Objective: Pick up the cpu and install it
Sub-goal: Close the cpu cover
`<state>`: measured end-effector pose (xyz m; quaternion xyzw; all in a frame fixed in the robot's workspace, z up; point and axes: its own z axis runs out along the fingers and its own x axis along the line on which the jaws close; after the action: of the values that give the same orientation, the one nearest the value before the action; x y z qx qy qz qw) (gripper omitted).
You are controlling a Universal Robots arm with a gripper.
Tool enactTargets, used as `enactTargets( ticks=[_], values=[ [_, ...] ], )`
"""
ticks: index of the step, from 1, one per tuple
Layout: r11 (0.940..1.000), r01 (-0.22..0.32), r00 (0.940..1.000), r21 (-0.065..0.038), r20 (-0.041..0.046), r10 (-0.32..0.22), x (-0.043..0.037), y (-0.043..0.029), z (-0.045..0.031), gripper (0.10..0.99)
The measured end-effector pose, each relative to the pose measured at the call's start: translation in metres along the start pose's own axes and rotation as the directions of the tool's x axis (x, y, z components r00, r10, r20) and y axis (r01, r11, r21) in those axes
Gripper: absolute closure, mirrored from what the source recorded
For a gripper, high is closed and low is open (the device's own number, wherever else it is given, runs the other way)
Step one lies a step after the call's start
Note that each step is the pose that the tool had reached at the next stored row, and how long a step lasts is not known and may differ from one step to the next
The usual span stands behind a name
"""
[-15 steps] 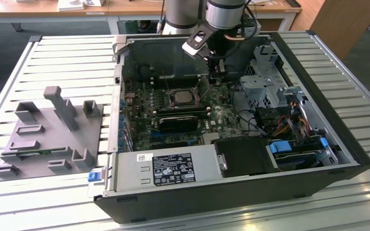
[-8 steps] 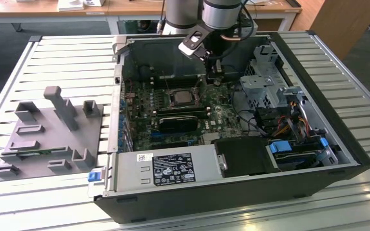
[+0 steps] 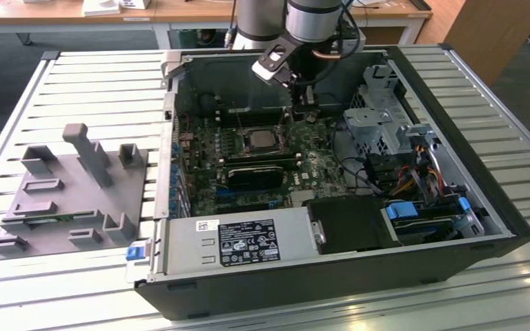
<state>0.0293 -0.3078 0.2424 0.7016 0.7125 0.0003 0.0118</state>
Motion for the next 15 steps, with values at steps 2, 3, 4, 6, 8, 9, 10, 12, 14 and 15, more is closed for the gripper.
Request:
enactTargets(
  ticks=[2, 3, 4, 6, 8, 9, 10, 12, 14, 15],
  values=[
    [1.0, 0.0, 1.0, 0.0, -0.0001, 0.0, 0.0, -0.0016, 0.0001, 0.98],
    [1.0, 0.0, 1.0, 0.0, -0.0001, 0.0, 0.0, -0.0025, 0.0002, 0.98],
    [1.0, 0.0, 1.0, 0.0, -0.0003, 0.0, 0.0001, -0.0032, 0.0003, 0.98],
    [1.0, 0.0, 1.0, 0.0, -0.0003, 0.0, 0.0001, -0.0045, 0.0004, 0.98],
    [1.0, 0.0, 1.0, 0.0, -0.0004, 0.0, 0.0001, -0.0057, 0.0005, 0.98],
    [1.0, 0.0, 1.0, 0.0, -0.0006, 0.0, 0.0001, -0.0065, 0.0006, 0.98],
    [1.0, 0.0, 1.0, 0.0, -0.0008, 0.0, 0.0001, -0.0073, 0.0007, 0.98],
    [1.0, 0.0, 1.0, 0.0, -0.0011, 0.0, 0.0001, -0.009, 0.0007, 0.98],
    [1.0, 0.0, 1.0, 0.0, -0.0011, 0.0, 0.0002, -0.0105, 0.0008, 0.98],
    [1.0, 0.0, 1.0, 0.0, -0.001, 0.0, 0.0002, -0.0112, 0.0008, 0.98]
  ],
)
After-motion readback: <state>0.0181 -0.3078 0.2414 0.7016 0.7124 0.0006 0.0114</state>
